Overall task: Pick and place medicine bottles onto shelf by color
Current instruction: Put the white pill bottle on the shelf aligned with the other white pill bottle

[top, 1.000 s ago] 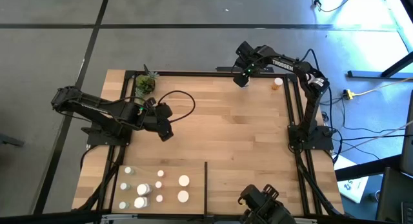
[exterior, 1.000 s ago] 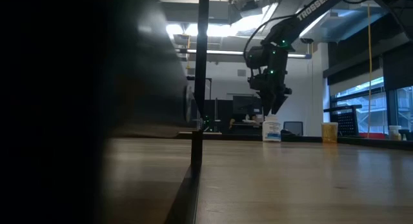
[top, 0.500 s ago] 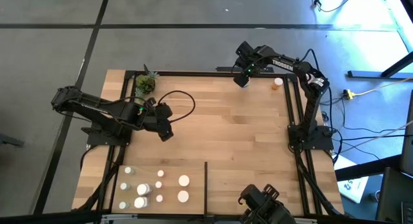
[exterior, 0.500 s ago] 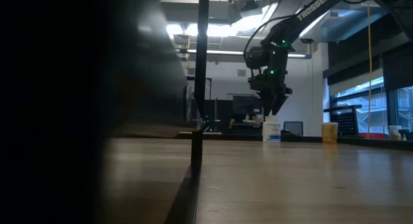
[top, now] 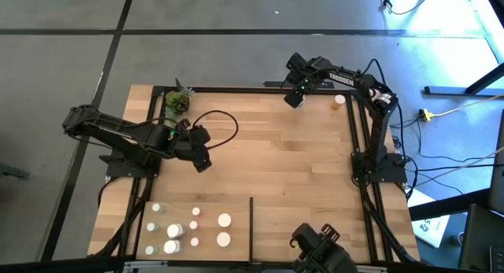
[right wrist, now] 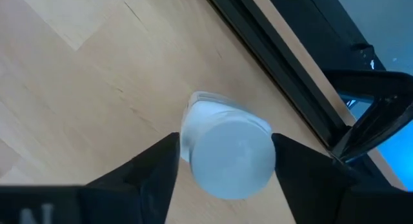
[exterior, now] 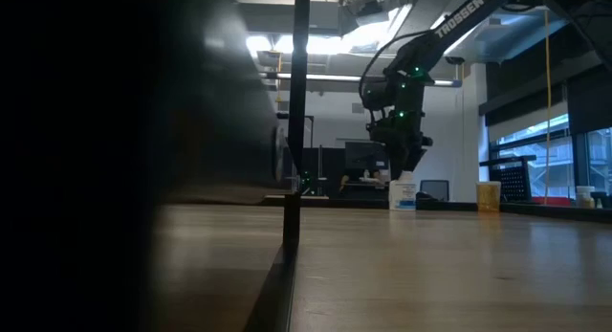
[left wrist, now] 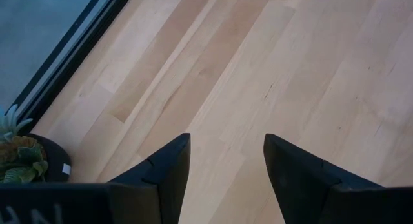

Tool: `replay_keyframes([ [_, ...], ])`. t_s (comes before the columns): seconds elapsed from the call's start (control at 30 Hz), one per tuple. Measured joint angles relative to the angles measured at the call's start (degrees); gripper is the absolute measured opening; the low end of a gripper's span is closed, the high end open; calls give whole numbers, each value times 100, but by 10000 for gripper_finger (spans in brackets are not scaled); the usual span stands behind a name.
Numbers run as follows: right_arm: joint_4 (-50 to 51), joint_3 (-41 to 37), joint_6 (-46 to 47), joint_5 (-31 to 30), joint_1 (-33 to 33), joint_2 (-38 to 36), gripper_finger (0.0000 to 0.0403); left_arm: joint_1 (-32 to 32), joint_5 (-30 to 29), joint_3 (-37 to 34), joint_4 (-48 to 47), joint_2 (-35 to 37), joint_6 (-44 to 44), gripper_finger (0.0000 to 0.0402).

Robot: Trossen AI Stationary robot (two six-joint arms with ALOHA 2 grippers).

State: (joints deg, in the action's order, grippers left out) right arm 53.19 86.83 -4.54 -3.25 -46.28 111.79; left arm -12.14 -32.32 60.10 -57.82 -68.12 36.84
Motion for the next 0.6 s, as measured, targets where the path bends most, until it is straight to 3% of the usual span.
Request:
replay_keyframes([
  [0.27,0,0,137,-19,-9,0,178,0,0,0,0,0,0,190],
  [0.6,-11,2,382,-45,172,0,196,0,0,0,-2,0,0,190],
])
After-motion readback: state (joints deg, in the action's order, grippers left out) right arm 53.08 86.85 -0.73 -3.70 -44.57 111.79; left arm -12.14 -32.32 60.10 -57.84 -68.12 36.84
